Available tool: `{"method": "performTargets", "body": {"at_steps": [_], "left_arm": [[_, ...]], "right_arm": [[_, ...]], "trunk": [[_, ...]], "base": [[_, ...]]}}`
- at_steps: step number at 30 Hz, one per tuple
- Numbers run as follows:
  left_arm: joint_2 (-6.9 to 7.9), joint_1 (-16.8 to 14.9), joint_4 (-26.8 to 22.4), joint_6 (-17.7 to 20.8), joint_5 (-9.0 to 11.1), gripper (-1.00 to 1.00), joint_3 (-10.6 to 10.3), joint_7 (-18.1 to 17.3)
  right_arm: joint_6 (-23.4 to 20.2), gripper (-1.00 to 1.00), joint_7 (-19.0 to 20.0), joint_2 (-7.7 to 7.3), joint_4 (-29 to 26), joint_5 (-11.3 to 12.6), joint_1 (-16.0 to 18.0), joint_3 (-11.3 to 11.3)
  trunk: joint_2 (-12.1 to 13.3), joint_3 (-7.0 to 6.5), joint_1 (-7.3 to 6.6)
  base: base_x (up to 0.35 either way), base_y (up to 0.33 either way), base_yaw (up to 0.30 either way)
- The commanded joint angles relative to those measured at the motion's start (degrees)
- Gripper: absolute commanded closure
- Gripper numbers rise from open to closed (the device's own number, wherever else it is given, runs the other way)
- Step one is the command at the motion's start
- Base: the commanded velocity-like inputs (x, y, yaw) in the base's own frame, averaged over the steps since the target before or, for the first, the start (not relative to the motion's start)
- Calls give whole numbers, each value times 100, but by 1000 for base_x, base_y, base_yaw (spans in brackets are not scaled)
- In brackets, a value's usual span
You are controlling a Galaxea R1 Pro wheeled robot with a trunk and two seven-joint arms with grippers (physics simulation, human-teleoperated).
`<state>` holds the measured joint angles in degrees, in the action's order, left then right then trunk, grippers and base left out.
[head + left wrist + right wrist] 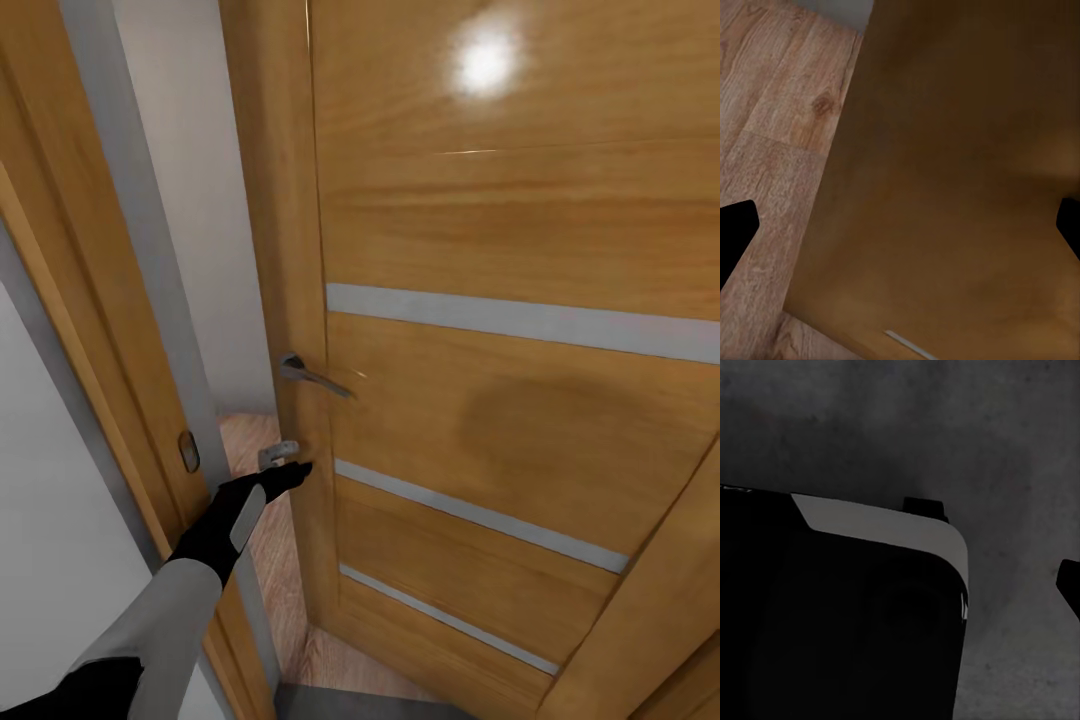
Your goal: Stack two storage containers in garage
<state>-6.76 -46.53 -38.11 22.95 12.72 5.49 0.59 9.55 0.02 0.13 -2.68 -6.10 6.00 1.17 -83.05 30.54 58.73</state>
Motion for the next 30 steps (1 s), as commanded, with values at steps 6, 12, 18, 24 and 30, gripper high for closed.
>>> {"method": "performTargets", "body": {"at_steps": [6, 12, 18, 24, 30], "left_arm": [[171, -6, -23, 43, 470, -100, 313, 1], [206, -6, -14, 43, 762, -100, 398, -6], [202, -6, -13, 45, 783, -100, 400, -7], [184, -6, -7, 44, 784, -100, 397, -7], [164, -6, -3, 47, 785, -100, 391, -7]], "right_arm": [[17, -100, -2, -4, 4, -40, 2, 6], [20, -100, -2, -13, 4, -40, 0, 6], [20, -100, -2, -19, -5, -32, 4, 6], [20, -100, -2, -8, -5, -29, 1, 2], [20, -100, -2, -12, -7, -23, 0, -2]], "trunk": [[-3, 5, 0], [-3, 5, 0], [-3, 5, 0], [-3, 5, 0], [-3, 5, 0]], "base": [[0, 0, 0], [0, 0, 0], [0, 0, 0], [0, 0, -1], [0, 0, -165]]}}
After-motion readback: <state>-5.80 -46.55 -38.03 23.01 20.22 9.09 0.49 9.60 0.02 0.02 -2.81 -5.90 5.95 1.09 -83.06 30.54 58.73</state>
